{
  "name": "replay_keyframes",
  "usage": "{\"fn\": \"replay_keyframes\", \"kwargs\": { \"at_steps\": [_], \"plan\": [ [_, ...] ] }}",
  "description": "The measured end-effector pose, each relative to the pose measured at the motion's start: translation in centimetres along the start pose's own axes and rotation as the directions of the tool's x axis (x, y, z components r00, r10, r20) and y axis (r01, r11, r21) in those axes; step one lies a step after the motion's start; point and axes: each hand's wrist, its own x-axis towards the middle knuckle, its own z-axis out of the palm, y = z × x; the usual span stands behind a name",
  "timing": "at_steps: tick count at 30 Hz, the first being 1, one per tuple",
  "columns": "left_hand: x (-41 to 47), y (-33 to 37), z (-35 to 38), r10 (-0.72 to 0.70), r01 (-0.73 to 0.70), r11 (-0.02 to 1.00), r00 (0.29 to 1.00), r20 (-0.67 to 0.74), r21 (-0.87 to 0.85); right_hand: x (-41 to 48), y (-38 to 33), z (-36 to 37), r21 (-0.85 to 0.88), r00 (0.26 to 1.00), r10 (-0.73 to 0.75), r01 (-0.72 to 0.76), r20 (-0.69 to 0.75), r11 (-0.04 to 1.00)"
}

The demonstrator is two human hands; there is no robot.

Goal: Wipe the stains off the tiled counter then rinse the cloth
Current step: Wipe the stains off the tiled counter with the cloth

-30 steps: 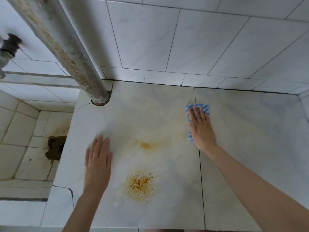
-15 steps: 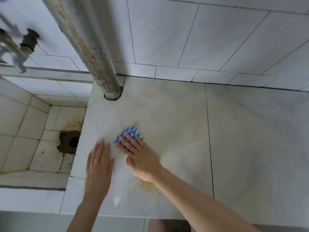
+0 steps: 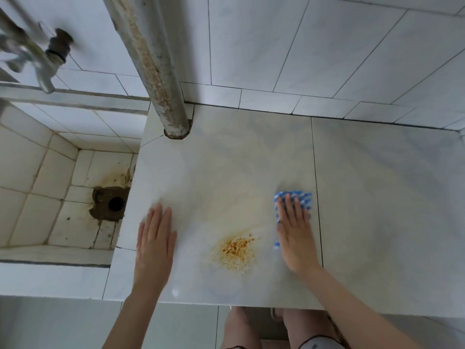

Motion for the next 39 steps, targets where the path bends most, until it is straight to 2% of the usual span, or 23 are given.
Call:
{"fn": "replay_keyframes", "kwargs": {
  "at_steps": [3,8,10,13,15,18,21,25,26,29,32,36,39],
  "plan": [
    [-1.3,-0.4,0.0,0.008,-0.008,1.0,1.0,-0.002,-0.013,-2.6,-5.1,1.4,0.031,0.998,-0.055,0.055,0.012,0.998],
    [-3.5,-1.6,-0.2,0.001,-0.001,1.0,1.0,-0.012,-0.003,-5.4,-14.1,3.4,0.103,0.954,-0.297,0.293,0.028,0.951],
    [-3.9,-2.0,-0.3,0.003,-0.003,1.0,1.0,-0.004,0.009,-5.6,-15.2,3.5,0.109,0.933,-0.358,0.353,0.026,0.929],
    [-4.5,-2.4,-0.4,0.005,-0.005,1.0,1.0,0.002,-0.005,-5.4,-13.1,3.4,0.06,0.91,-0.412,0.41,0.044,0.91],
    [-5.0,-2.6,-0.6,0.006,-0.006,1.0,1.0,0.009,-0.026,-5.4,-10.0,3.1,0.019,0.947,-0.318,0.318,0.034,0.948],
    [-5.5,-3.0,-0.9,0.026,-0.025,0.999,1.0,0.017,-0.04,-6.8,-4.5,2.2,-0.026,0.998,-0.059,0.058,-0.029,0.998],
    [-5.5,-3.1,-0.8,0.018,-0.016,0.998,1.0,0.021,-0.055,-8.9,-1.7,1.6,-0.027,0.994,0.1,-0.101,-0.048,0.995],
    [-5.5,-2.9,-0.6,-0.005,0.006,0.998,1.0,0.019,-0.067,-9.9,-3.8,2.1,-0.003,0.972,0.233,-0.233,-0.042,0.972],
    [-5.5,-2.9,-0.5,-0.006,0.007,0.998,1.0,0.019,-0.062,-10.0,-4.8,2.1,0.002,0.977,0.209,-0.209,-0.037,0.978],
    [-5.5,-2.9,-0.6,-0.006,0.007,0.999,1.0,0.02,-0.047,-10.4,-8.2,2.4,0.009,1.0,0.007,-0.007,0.002,1.0],
    [-5.5,-3.0,-0.7,-0.003,0.003,1.0,1.0,0.018,-0.027,-10.0,-11.6,3.1,0.081,0.985,-0.161,0.156,0.063,0.984],
    [-5.5,-3.6,-0.9,-0.011,0.012,1.0,1.0,0.024,-0.025,-8.5,-14.5,4.0,0.099,0.905,-0.409,0.399,0.119,0.912],
    [-5.8,-4.0,-1.0,-0.001,0.002,0.999,1.0,0.023,-0.044,-6.9,-15.1,4.1,0.091,0.839,-0.529,0.522,0.127,0.848]
  ]
}}
